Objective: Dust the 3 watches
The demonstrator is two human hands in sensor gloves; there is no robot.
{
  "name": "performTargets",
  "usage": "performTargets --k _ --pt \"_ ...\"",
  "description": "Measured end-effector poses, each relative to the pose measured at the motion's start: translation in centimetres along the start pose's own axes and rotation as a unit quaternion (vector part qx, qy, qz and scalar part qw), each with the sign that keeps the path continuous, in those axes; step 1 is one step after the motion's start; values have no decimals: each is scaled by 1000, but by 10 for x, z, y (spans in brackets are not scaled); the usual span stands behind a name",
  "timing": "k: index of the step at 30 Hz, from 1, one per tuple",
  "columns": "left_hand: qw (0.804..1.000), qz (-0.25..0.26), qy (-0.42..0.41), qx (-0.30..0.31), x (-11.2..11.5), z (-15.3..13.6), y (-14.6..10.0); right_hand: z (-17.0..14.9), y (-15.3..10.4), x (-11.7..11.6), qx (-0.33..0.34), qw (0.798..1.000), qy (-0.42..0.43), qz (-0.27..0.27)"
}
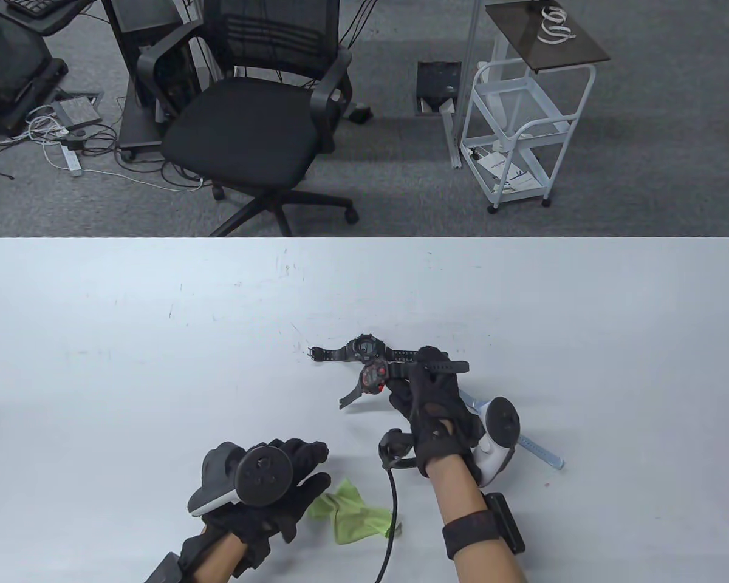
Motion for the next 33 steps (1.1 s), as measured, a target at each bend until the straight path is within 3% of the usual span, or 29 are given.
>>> performTargets --k 4,11,20,33 --pt "1000 -9 -4 3 1 1 1 -4 19 -19 -23 1000 18 8" --pt "1000 -16 -1 8 3 2 2 -14 35 -29 -59 997 -55 10" --pt "1000 -21 -5 2 4 1 2 -11 38 -10 -69 987 -148 -1" --pt "999 -33 -8 -9 4 0 3 2 35 30 -59 977 -203 -27"
Point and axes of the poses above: the tracker on the back of each hand, its own z axis roughly to the thumb side, its own y axis roughly from the wrist to the fingertips, x = y × z, the point moved 2 cm from there along y, roughly from the wrist to the fingertips, and after that the axes turned 15 degrees about -y, right-handed, at the moved point
